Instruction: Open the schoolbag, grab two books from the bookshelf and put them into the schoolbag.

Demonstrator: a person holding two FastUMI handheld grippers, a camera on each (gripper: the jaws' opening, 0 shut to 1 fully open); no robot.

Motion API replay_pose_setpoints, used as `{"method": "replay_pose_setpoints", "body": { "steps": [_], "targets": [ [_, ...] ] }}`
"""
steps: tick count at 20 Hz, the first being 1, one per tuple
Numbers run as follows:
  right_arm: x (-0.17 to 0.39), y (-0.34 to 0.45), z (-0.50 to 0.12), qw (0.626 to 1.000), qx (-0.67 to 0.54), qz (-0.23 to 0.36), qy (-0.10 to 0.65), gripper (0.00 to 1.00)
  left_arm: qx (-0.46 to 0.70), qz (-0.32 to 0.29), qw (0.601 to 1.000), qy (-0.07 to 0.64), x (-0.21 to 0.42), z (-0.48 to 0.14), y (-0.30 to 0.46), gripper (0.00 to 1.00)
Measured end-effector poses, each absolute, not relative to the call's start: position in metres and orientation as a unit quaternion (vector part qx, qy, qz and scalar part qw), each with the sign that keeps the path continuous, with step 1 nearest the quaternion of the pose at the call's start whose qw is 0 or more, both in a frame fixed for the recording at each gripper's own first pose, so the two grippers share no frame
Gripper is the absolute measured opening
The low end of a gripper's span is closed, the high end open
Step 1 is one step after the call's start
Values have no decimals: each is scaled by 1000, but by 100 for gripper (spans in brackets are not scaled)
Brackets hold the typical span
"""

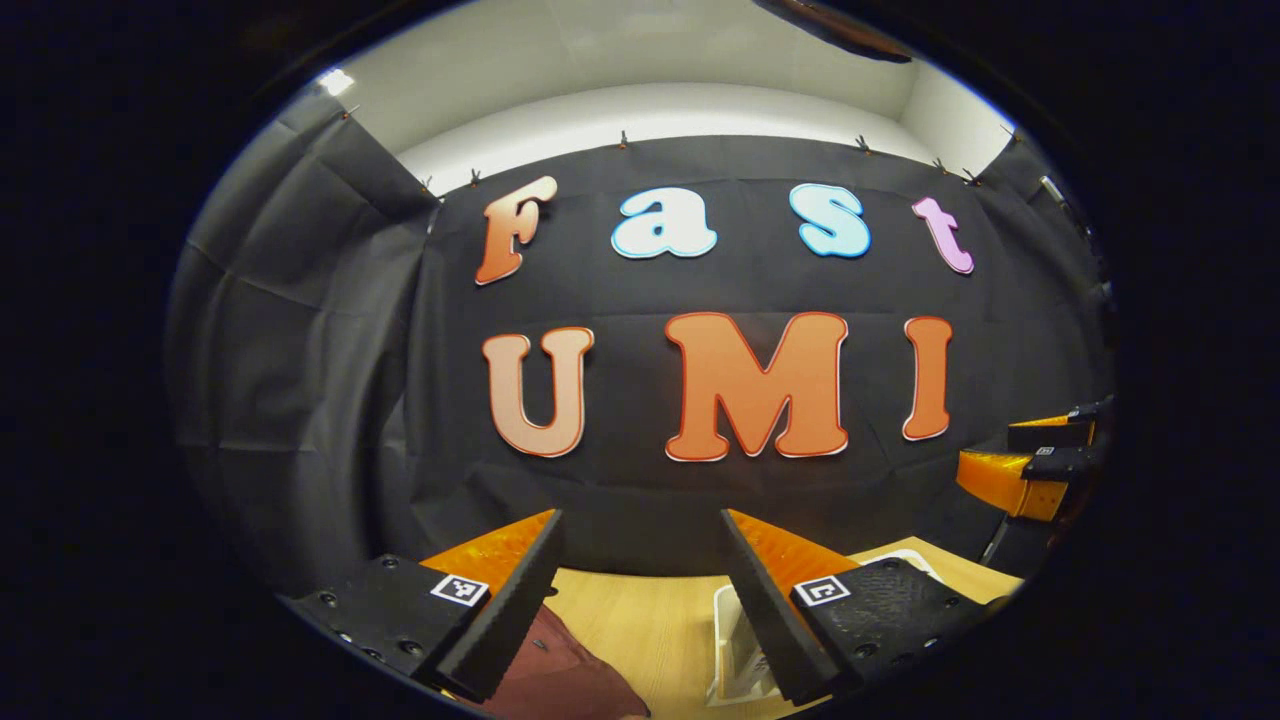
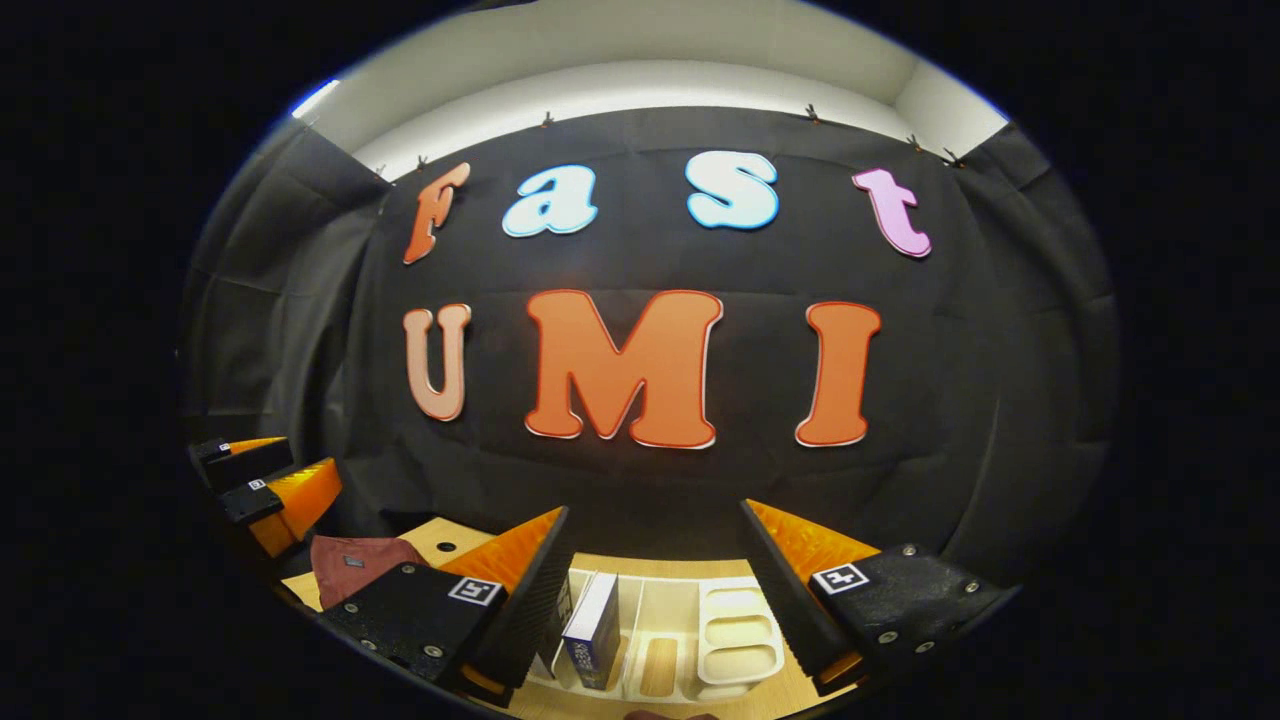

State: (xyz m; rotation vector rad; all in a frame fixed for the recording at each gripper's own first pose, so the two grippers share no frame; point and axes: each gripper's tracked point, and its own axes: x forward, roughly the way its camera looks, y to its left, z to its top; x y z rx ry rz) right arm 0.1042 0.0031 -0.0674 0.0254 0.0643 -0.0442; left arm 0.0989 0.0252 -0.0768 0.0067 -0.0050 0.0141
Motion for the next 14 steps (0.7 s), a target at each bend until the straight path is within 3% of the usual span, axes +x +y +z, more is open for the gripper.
{"method": "replay_pose_setpoints", "body": {
  "steps": [7, 10, 14],
  "targets": [
    [93, -6, -63, 992, -4, -120, 39, 96, -18, -64, 998, 1, 124, -87, 26, 95],
    [89, -2, -58, 992, -14, -117, 32, 97, -16, -72, 997, -6, 125, -81, 23, 95],
    [98, 6, -48, 996, -8, -84, 21, 96, -31, -39, 999, -14, 119, -71, 25, 95]
  ]
}}
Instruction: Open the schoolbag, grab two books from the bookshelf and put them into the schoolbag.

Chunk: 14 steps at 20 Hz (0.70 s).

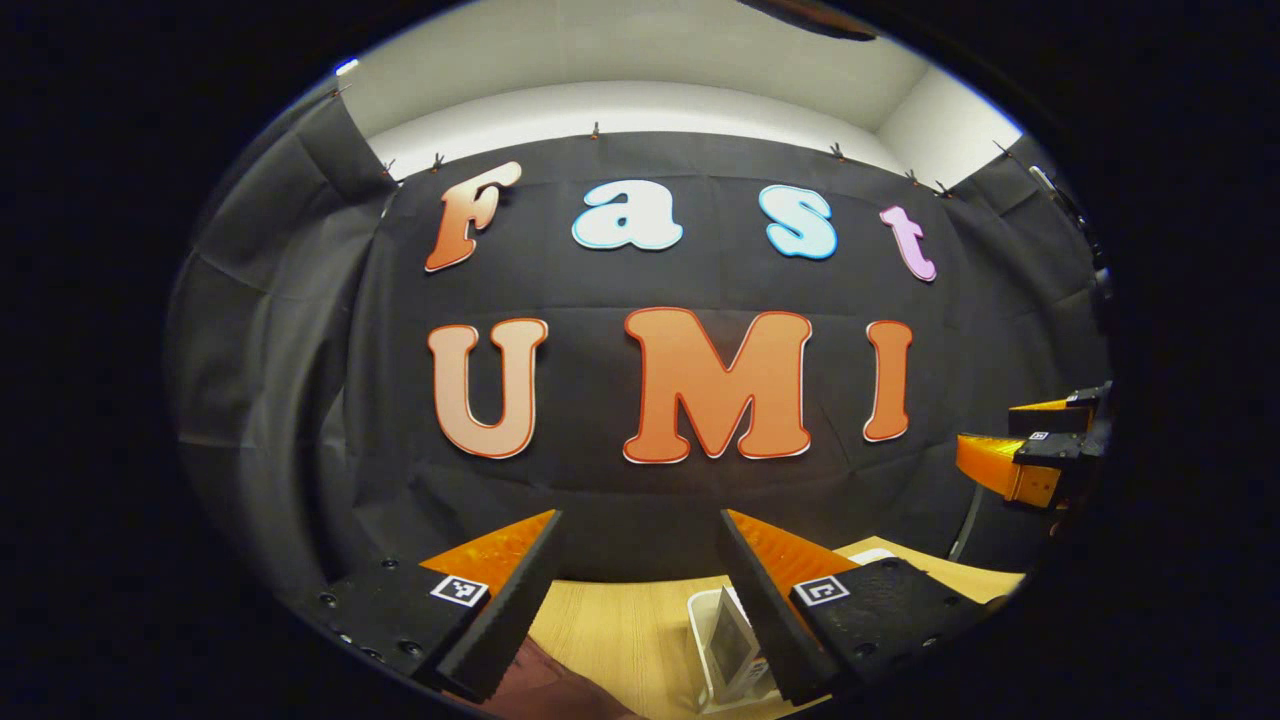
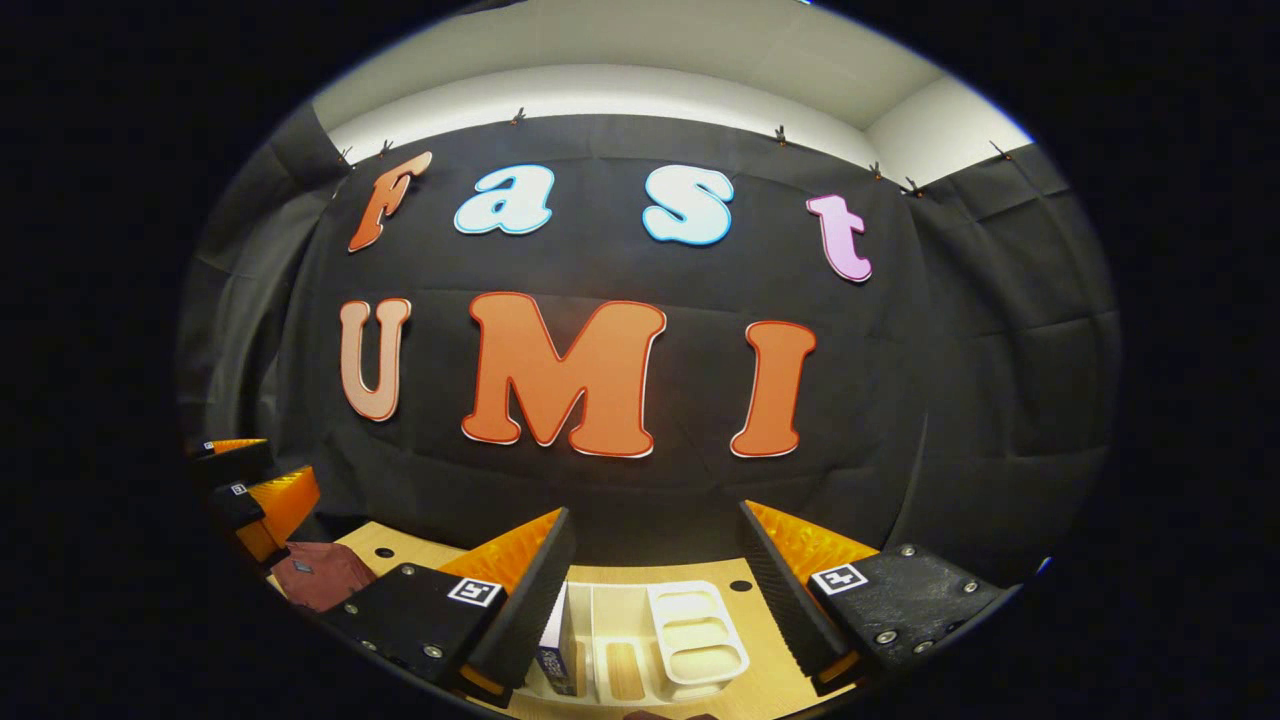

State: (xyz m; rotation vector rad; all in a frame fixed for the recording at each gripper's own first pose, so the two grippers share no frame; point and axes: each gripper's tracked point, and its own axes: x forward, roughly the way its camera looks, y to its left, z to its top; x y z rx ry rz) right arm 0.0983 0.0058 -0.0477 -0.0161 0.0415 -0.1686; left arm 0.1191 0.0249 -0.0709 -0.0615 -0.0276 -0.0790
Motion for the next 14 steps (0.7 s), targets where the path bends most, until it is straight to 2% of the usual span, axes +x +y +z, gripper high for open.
{"method": "replay_pose_setpoints", "body": {
  "steps": [2, 6, 14],
  "targets": [
    [99, 7, -39, 997, -4, -75, 1, 96, -39, -30, 998, -27, 116, -70, 23, 95],
    [98, 21, -56, 999, -1, -33, 19, 96, -52, 3, 999, -8, 108, -78, 33, 95],
    [94, 28, -64, 1000, 7, -13, 26, 97, -20, 19, 999, -30, 99, -69, 31, 94]
  ]
}}
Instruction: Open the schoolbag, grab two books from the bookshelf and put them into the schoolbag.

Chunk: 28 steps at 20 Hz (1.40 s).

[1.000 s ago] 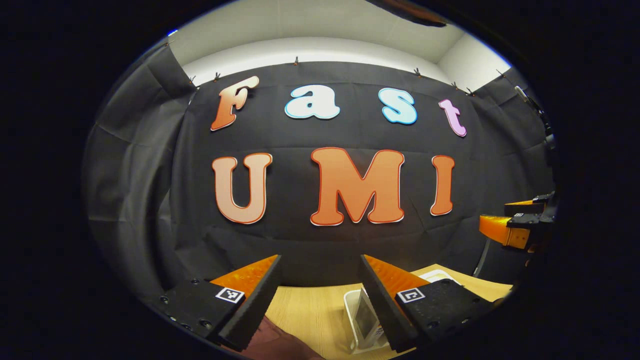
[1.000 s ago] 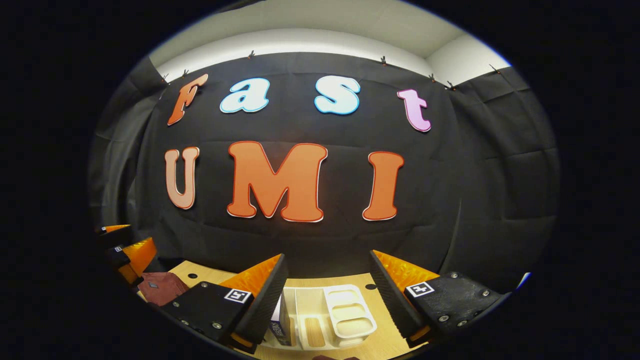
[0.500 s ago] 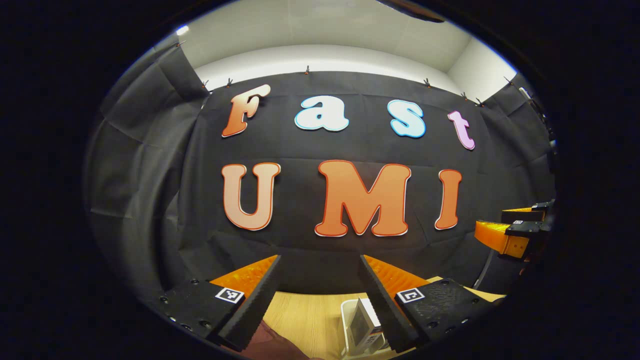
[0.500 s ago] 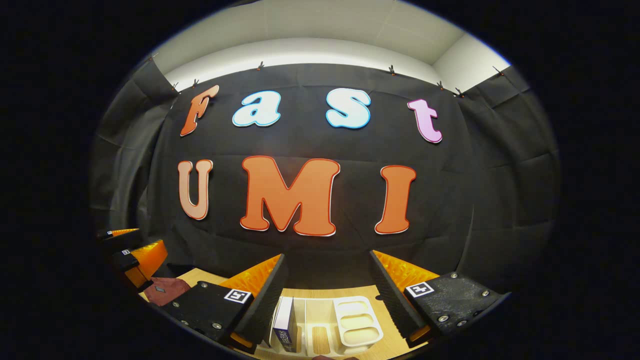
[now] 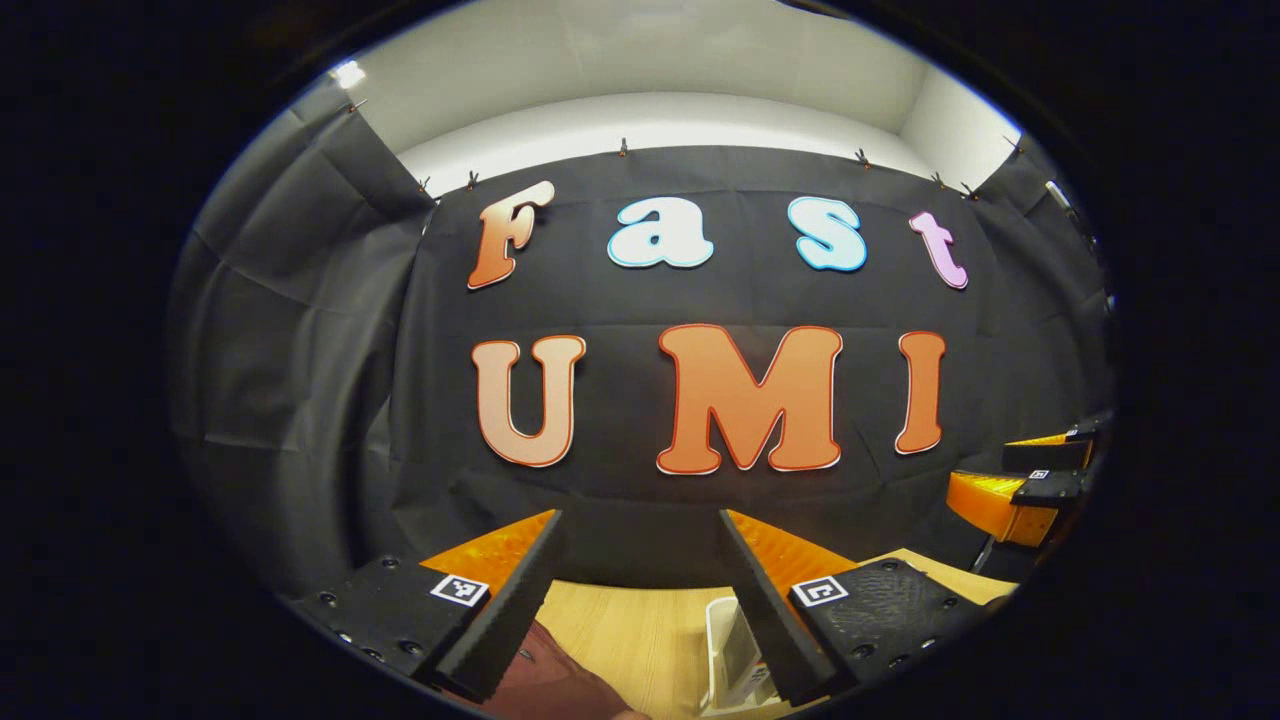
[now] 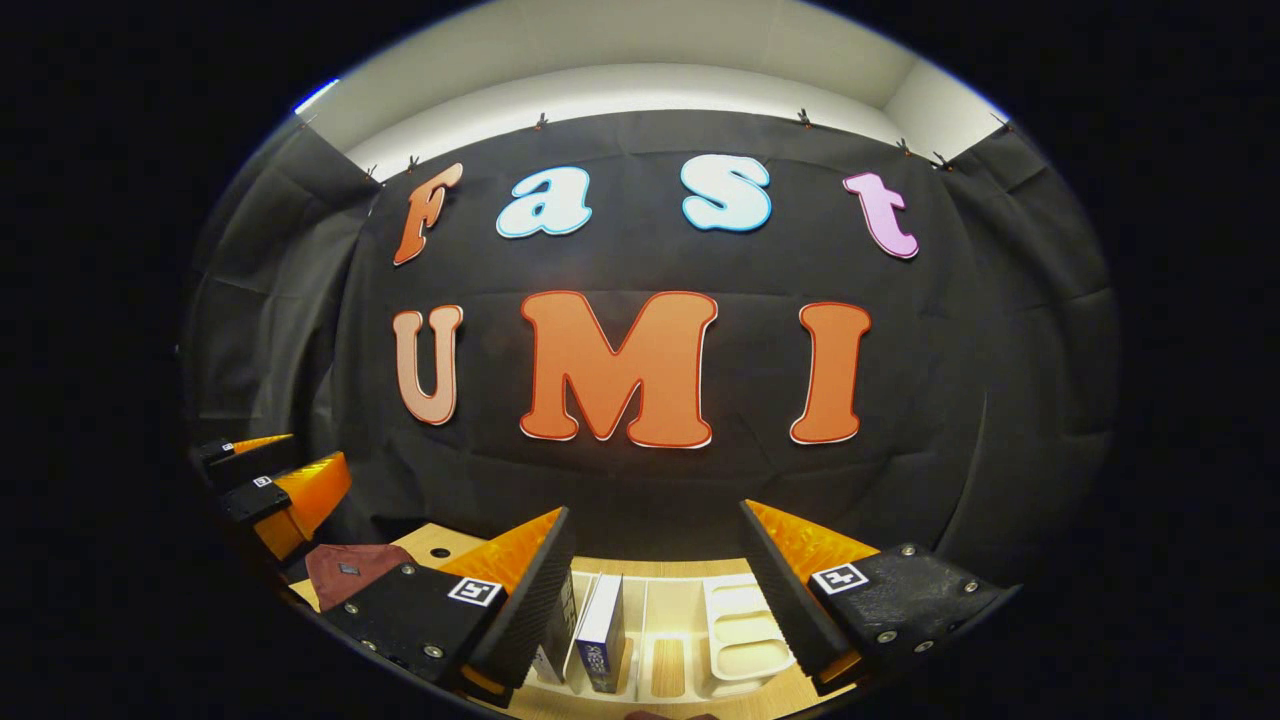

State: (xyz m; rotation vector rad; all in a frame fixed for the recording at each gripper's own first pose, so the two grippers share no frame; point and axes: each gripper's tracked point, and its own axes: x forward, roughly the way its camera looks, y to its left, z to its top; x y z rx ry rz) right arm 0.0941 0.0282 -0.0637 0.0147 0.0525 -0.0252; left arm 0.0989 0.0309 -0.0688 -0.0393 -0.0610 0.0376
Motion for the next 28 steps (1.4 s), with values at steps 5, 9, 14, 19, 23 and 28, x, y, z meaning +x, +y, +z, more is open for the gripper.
{"method": "replay_pose_setpoints", "body": {
  "steps": [5, 9, 14, 19, 23, 28],
  "targets": [
    [91, 30, -73, 999, 8, -12, 38, 97, 5, 20, 1000, -8, 100, -92, 43, 94],
    [91, 28, -75, 999, 7, -17, 42, 96, 53, 7, 998, 23, 96, -122, 46, 94],
    [95, 26, -82, 999, 2, -23, 49, 96, 109, -21, 991, 80, 89, -180, 43, 96],
    [94, 23, -97, 997, -1, -28, 65, 96, 204, -55, 966, 149, 71, -257, 39, 96],
    [92, 17, -103, 997, -3, -35, 71, 96, 302, -84, 930, 190, 60, -309, 36, 96],
    [92, 8, -109, 996, -3, -47, 79, 96, 364, -107, 893, 243, 30, -366, 38, 96]
  ]
}}
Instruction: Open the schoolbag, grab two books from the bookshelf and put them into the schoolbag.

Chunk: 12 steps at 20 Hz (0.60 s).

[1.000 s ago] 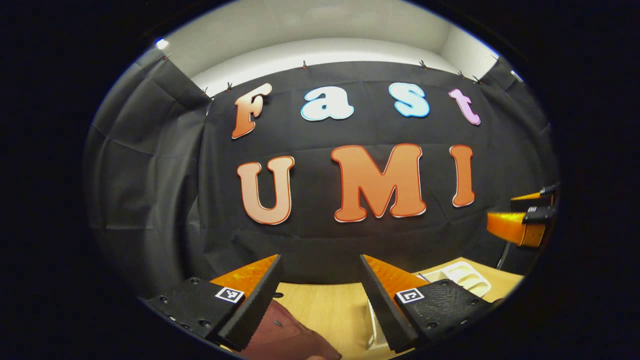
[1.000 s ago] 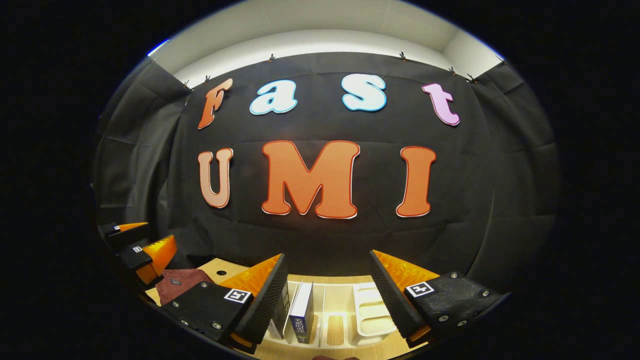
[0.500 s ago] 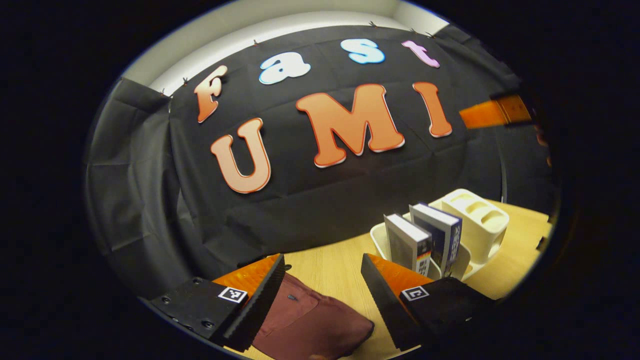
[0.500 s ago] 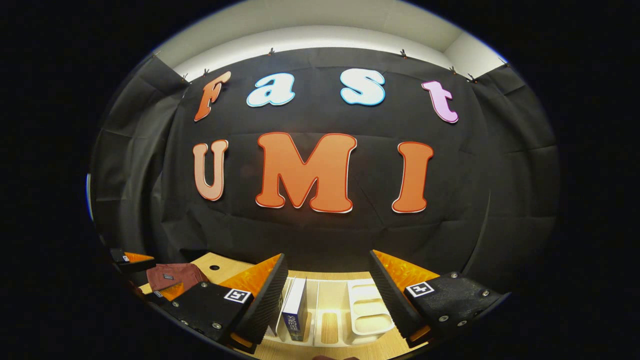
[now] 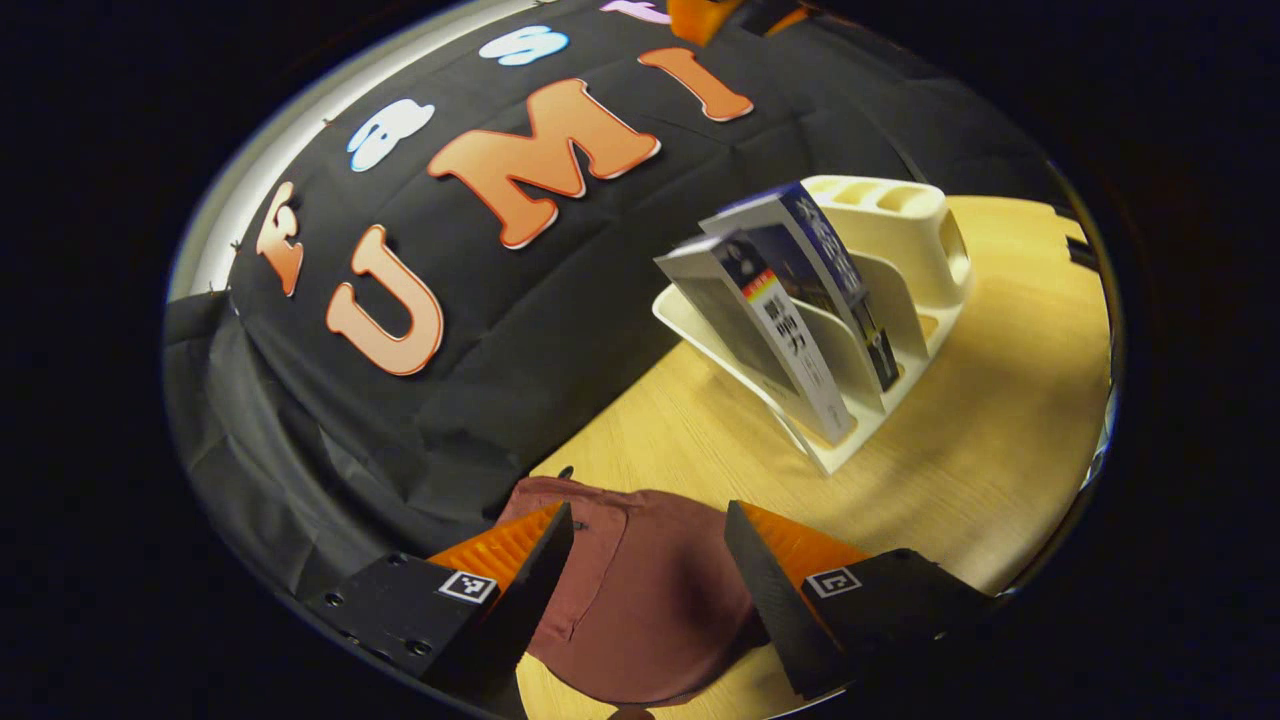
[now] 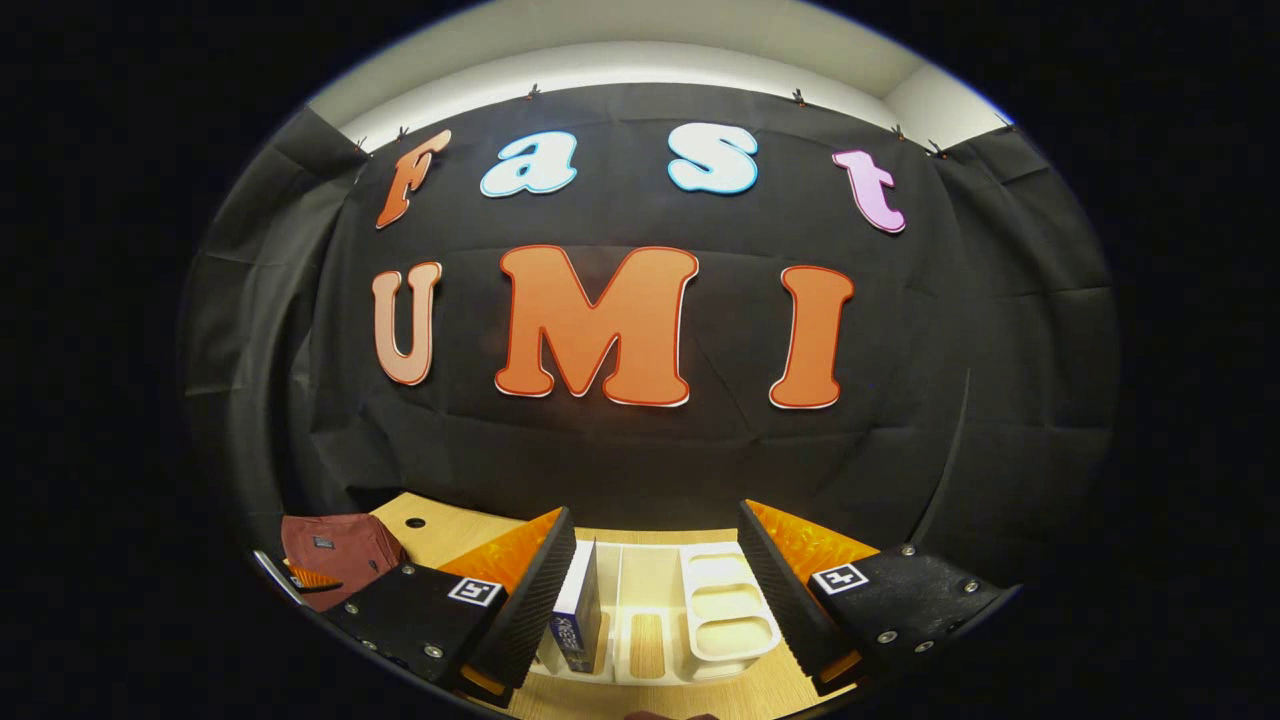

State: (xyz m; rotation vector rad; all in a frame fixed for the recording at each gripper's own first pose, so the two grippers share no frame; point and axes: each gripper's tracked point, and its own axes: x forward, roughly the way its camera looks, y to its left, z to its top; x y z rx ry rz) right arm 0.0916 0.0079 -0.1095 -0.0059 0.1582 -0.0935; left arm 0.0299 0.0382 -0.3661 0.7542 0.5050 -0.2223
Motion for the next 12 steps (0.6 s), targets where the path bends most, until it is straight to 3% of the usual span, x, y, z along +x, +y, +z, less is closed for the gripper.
{"method": "replay_pose_setpoints", "body": {
  "steps": [8, 12],
  "targets": [
    [86, 5, -118, 995, -4, -47, 88, 97, 431, -117, 836, 320, -4, -428, 64, 98],
    [85, 4, -121, 995, 1, -47, 89, 97, 441, -83, 818, 360, -12, -449, 90, 97]
  ]
}}
